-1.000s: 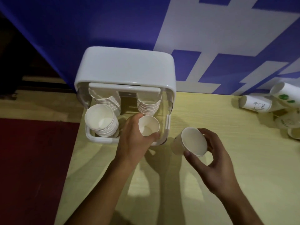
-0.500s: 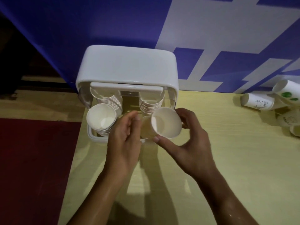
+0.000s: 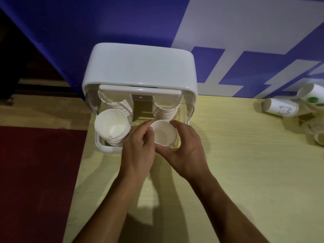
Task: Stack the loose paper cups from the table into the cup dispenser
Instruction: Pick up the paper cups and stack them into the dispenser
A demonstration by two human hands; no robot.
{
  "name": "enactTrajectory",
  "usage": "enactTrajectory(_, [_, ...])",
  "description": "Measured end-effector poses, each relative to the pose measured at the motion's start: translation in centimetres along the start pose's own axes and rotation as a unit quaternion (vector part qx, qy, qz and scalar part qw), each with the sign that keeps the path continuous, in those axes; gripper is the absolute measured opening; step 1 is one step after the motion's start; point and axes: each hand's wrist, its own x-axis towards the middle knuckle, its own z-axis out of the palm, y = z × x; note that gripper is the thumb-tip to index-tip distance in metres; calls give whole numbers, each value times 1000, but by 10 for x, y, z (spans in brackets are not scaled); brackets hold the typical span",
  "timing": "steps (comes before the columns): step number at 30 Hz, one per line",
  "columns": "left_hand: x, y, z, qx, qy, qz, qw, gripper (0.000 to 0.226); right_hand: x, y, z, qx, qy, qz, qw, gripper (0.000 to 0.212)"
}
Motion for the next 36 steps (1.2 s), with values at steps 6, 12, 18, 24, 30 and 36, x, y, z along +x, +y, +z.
enactTrajectory(6, [6, -14, 5, 86, -21, 24, 996, 35, -7, 5, 9, -109, 11, 17, 994, 82])
enactTrajectory(12, [7, -14, 5, 30, -32, 3, 999, 43, -7, 5, 10, -110, 3, 16, 994, 89])
enactTrajectory(18, [-40, 27, 3, 106, 43, 142, 983, 33, -30, 26, -41, -76, 54, 18, 995, 60])
enactTrajectory(24, [-52, 105, 107, 128, -117, 302, 937, 34, -82, 98, -135, -62, 81, 188, 977, 47])
enactTrajectory(30, [-15, 162, 263, 262, -208, 360, 871, 60, -121, 170, -224, -65, 124, 299, 944, 39])
enactTrajectory(36, [11, 226, 378, 349, -195, 474, 785, 77, -154, 224, -284, -58, 148, 341, 927, 35])
